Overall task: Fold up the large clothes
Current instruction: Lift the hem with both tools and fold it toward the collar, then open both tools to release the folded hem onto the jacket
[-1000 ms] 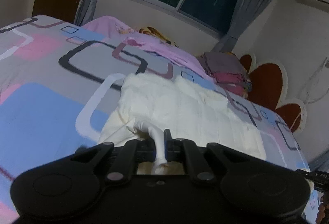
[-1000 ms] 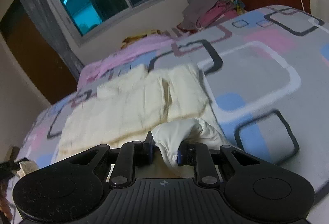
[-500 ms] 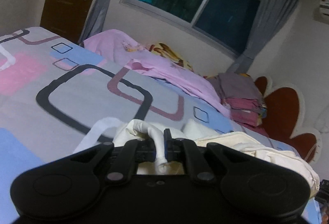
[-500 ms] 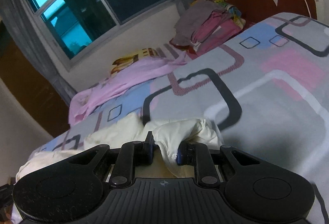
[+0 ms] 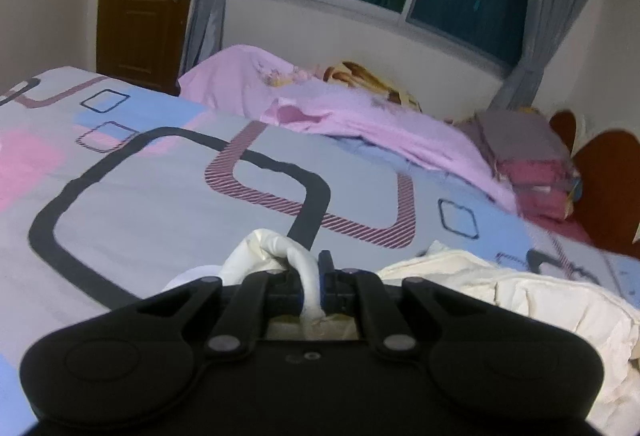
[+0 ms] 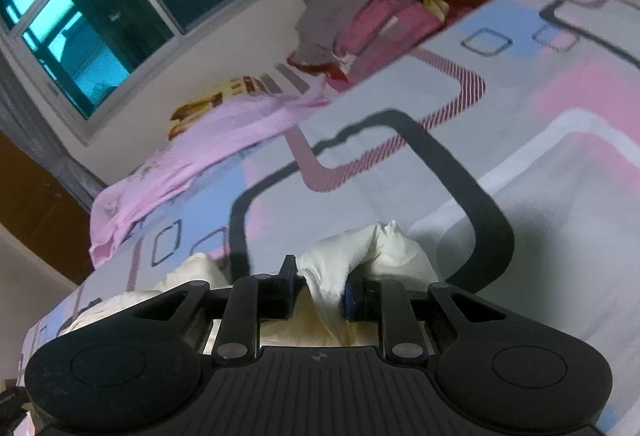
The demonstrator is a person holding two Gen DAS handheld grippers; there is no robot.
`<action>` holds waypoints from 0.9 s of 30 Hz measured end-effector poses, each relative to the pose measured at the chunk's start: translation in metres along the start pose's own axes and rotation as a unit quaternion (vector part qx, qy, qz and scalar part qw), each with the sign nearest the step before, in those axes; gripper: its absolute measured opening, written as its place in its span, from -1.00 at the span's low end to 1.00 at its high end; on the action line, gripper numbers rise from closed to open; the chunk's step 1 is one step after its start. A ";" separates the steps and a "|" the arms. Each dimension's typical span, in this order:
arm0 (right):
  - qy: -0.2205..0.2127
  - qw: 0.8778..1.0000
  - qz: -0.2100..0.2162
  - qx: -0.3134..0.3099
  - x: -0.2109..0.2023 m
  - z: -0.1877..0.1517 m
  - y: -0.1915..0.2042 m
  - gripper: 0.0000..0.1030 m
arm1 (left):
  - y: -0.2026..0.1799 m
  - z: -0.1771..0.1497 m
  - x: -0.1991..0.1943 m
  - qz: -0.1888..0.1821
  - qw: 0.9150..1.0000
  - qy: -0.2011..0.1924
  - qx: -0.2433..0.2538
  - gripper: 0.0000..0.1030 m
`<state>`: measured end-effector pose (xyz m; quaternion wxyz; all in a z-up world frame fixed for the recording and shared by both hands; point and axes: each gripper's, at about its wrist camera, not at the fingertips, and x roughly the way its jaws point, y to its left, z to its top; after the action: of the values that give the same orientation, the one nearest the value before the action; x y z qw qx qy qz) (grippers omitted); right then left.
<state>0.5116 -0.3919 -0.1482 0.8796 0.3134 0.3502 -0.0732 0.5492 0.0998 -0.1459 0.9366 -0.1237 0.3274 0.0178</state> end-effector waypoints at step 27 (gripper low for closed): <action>-0.103 0.945 -0.029 -0.309 0.018 -0.037 0.090 0.14 | -0.038 -0.006 -0.011 -0.009 0.994 -0.044 0.104 0.52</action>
<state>0.5358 -0.2964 -0.1357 0.9620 0.0068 0.2724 -0.0189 0.5416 0.0623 -0.1352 0.9581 -0.0276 0.2844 -0.0193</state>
